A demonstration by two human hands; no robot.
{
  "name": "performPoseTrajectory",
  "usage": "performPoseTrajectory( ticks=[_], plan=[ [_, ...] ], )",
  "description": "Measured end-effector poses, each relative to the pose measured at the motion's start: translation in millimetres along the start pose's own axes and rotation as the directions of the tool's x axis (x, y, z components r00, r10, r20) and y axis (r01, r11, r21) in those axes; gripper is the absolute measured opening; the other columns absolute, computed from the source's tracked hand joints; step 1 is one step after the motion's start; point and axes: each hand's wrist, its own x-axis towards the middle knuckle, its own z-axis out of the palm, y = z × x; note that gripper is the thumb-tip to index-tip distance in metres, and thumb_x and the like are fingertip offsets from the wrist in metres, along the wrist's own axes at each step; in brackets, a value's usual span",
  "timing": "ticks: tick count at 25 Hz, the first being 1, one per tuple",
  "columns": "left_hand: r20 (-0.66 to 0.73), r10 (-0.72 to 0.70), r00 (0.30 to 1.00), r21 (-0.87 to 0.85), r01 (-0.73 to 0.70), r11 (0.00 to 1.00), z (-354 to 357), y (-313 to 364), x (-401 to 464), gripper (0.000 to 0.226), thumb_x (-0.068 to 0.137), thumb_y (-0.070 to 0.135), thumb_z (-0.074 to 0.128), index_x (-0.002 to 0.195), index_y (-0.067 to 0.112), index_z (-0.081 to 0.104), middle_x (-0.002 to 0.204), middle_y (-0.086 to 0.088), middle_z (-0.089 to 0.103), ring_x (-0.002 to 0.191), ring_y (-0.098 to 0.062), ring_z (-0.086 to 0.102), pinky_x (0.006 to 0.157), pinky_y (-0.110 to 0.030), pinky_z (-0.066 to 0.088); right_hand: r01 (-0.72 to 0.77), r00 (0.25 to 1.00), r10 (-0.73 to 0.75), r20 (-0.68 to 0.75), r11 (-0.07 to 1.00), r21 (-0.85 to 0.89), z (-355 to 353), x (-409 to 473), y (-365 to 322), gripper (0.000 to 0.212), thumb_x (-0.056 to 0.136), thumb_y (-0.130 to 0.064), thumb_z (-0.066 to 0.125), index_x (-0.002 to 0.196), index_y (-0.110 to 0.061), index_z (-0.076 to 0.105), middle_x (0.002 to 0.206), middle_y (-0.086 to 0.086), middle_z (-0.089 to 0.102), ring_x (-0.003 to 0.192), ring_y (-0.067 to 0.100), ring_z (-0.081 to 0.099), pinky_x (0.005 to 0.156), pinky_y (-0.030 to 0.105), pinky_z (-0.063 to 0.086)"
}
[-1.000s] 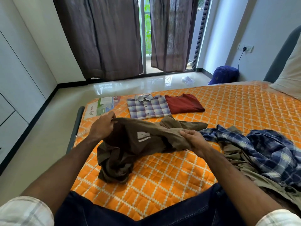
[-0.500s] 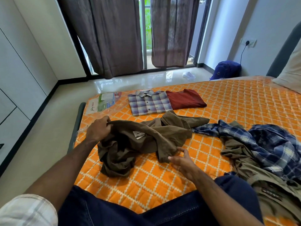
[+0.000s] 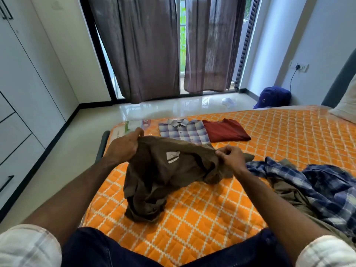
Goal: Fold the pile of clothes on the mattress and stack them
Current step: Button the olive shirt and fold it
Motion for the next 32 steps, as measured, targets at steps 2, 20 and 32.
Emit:
performPoseTrajectory(
  ticks=[2, 20, 32],
  plan=[
    [-0.01, 0.081, 0.997, -0.011, -0.081, 0.997, -30, 13, 19, 0.012, 0.092, 0.028, 0.038, 0.103, 0.027, 0.043, 0.096, -0.002, 0.058, 0.079, -0.032, 0.059, 0.062, -0.039, 0.044, 0.124, 0.984, -0.14, -0.11, 0.983, -0.135, -20, 29, -23, 0.014, 0.078, -0.041, 0.08, 0.073, -0.03, 0.074, 0.1, -0.005, 0.063, 0.1, 0.019, 0.058, 0.09, 0.036, 0.051],
    [-0.276, 0.384, 0.881, 0.074, -0.379, 0.923, -343, 91, 123, 0.047, 0.088, -0.006, 0.062, 0.133, 0.009, 0.061, 0.118, -0.007, 0.059, 0.106, -0.022, 0.058, 0.088, -0.033, 0.051, 0.63, 0.717, -0.697, -0.01, 0.654, -0.419, -205, 42, -354, 0.028, 0.084, 0.005, 0.05, 0.094, -0.001, 0.075, 0.09, 0.016, 0.071, 0.078, 0.025, 0.066, 0.069, 0.021, 0.045],
    [0.111, 0.395, 0.912, 0.637, -0.37, 0.677, -325, 84, 105, 0.027, 0.099, 0.05, 0.051, 0.104, 0.034, 0.071, 0.103, 0.012, 0.054, 0.093, -0.005, 0.054, 0.085, -0.029, 0.04, 0.478, 0.87, -0.254, 0.422, 0.642, -0.6, -162, 5, -345, 0.023, 0.093, 0.0, 0.051, 0.102, 0.006, 0.072, 0.095, 0.017, 0.072, 0.074, 0.021, 0.065, 0.071, 0.03, 0.058]
  ],
)
